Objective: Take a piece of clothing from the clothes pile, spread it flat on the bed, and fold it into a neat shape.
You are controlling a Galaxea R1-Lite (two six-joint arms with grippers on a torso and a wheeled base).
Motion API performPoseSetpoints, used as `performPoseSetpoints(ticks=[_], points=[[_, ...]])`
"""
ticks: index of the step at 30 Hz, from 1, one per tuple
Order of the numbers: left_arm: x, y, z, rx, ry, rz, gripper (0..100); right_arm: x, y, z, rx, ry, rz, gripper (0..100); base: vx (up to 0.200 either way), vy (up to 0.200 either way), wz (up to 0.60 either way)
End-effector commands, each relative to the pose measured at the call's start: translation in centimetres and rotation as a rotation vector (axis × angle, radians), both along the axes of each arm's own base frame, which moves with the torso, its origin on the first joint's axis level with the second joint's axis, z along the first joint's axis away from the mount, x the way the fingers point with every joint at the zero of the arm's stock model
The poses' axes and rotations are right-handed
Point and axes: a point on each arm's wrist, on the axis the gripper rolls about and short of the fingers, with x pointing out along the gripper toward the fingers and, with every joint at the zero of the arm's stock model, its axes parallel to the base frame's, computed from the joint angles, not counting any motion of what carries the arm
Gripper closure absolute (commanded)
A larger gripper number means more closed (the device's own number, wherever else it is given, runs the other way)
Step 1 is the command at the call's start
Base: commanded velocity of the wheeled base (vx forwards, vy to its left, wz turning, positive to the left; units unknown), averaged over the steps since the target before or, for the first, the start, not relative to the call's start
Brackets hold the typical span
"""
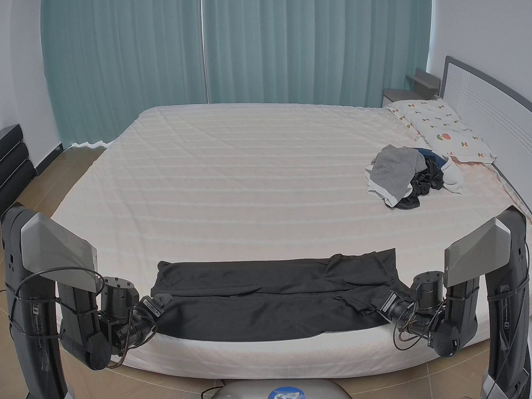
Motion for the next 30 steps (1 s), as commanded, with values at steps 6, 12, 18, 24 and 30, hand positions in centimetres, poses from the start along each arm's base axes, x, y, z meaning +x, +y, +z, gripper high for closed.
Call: performPoseSetpoints(ticks=[6, 12, 18, 24, 30], points=[[0.0, 0.0, 0.0, 0.0, -0.001, -0.001, 0, -0.4, 0.5, 0.2, -0.014, -0.01, -0.002, 100, 0.0, 0.0, 0.0], [0.1, 0.0, -0.2, 0.002, 0.003, 0.0, 0, -1.4, 0.3, 2.3, 0.008, -0.032, 0.006, 100, 0.0, 0.0, 0.0], [0.1, 0.0, -0.2, 0.003, 0.003, 0.001, 0, -1.9, 0.3, 2.7, 0.009, -0.03, 0.014, 100, 0.0, 0.0, 0.0], [0.1, 0.0, -0.2, 0.001, 0.002, 0.0, 0, -2.8, 0.7, 2.9, 0.004, -0.016, 0.041, 100, 0.0, 0.0, 0.0], [0.1, 0.0, -0.2, 0.003, 0.003, -0.001, 0, -3.1, 0.7, 2.5, -0.006, 0.005, 0.046, 100, 0.0, 0.0, 0.0]])
